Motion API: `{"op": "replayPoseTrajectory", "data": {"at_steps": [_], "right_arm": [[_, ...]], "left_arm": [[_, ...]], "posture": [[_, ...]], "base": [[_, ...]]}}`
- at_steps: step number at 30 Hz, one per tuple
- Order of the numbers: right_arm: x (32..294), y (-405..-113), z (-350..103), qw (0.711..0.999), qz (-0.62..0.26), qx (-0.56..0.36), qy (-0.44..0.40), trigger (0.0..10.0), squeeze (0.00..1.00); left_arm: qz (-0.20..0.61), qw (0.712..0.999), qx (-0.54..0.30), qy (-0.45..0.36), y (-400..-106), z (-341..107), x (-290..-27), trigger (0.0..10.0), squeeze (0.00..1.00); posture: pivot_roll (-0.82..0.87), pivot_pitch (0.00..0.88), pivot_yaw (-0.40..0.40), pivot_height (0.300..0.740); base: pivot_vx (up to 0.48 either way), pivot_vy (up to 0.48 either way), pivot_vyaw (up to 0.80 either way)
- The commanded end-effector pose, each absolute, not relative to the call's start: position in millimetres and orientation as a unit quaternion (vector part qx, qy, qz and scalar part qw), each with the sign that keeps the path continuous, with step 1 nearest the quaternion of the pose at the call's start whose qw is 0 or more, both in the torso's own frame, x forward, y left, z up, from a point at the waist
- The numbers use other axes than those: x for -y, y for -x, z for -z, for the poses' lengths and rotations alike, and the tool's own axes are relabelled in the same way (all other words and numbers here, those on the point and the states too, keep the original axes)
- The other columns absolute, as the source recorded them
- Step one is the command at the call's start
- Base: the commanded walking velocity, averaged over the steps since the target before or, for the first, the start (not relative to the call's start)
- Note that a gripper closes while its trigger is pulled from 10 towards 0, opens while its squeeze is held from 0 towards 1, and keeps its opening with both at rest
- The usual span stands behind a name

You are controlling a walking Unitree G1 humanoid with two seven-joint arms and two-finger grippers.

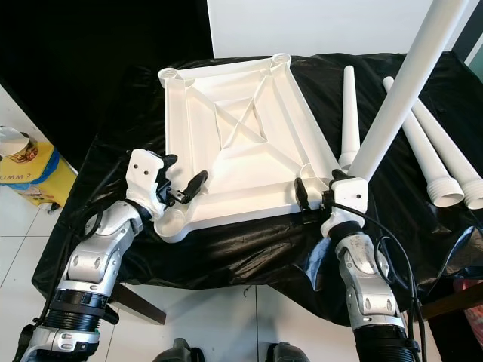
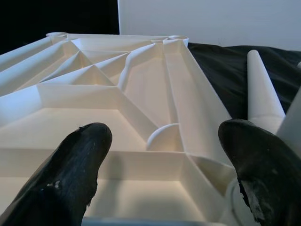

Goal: Building children table

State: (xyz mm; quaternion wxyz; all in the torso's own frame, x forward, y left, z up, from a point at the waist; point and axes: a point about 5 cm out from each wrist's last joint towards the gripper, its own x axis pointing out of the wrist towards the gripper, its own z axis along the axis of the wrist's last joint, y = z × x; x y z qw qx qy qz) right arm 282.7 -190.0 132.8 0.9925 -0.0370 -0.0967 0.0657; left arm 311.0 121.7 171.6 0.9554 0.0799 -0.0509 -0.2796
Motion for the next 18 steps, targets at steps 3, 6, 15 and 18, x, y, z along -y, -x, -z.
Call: {"op": "replayPoseTrajectory", "data": {"at_steps": [3,6,15,18], "right_arm": [[181,-279,-126,0.992,-0.079,0.093,0.031,10.0,0.0],[176,-276,-125,0.991,-0.088,0.095,0.024,10.0,0.0],[161,-259,-125,0.989,-0.108,0.101,0.008,10.0,0.0],[159,-249,-122,0.989,-0.111,0.095,0.007,10.0,0.0]], "left_arm": [[0.136,0.985,0.06,-0.084,-319,-172,-136,10.0,0.0],[0.139,0.984,0.063,-0.094,-320,-173,-136,10.0,0.0],[0.183,0.977,0.059,-0.097,-330,-175,-129,10.0,0.0],[0.217,0.97,0.056,-0.098,-334,-176,-118,10.0,0.0]], "posture": [[0.02,0.106,0.025,0.74],[0.02,0.106,0.024,0.74],[0.01,0.105,0.023,0.74],[0.0,0.102,0.027,0.74]], "base": [[0.0,0.0,0.0],[0.0,0.0,0.0],[0.0,0.0,0.0],[0.0,0.0,0.0]]}}
